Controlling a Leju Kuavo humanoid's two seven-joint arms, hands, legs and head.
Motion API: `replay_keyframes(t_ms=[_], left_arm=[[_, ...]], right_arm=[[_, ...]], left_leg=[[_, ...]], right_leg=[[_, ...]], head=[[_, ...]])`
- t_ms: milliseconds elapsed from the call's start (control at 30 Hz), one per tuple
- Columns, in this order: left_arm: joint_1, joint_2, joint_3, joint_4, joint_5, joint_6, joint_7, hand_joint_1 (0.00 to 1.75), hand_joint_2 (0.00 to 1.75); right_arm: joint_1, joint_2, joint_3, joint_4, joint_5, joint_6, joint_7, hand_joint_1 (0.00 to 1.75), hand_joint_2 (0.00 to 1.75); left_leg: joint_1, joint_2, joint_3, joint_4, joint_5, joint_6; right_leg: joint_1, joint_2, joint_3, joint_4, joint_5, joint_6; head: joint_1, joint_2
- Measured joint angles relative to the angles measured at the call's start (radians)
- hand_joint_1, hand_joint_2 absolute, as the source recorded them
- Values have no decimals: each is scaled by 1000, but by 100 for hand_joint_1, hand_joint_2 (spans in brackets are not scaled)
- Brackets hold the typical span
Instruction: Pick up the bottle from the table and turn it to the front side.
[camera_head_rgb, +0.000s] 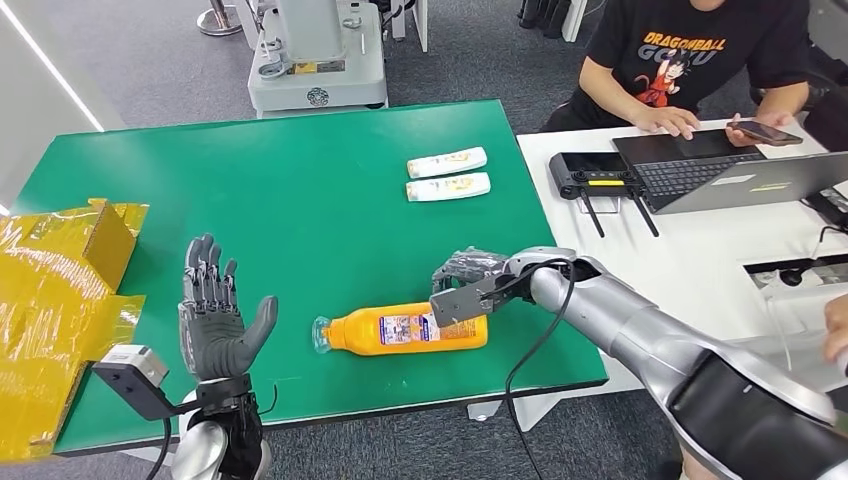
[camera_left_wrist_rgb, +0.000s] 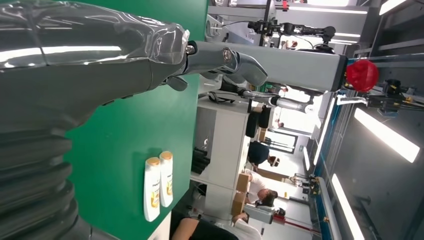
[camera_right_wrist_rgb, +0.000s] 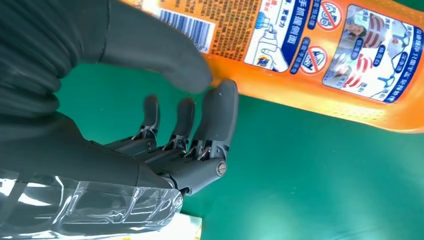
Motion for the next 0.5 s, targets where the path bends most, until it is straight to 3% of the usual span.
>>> replay_keyframes(t_ms=[33,67,500], left_arm=[[1,0,0,1,1,0,0,0,175],[1,0,0,2,1,0,0,0,175],[3,0,3,7,1,0,-1,0,175]], right_arm=[[0,-2,0,-2,-3,0,-1,4,175],[0,-4,0,-3,-5,0,-2,0,175],[-13,1,0,-11,-4,-3,13,0,175]], left_leg=[[0,0,0,0,0,0],[0,0,0,0,0,0],[0,0,0,0,0,0]], right_leg=[[0,0,0,0,0,0],[0,0,0,0,0,0],[0,0,0,0,0,0]], head=[[0,0],[0,0],[0,0]])
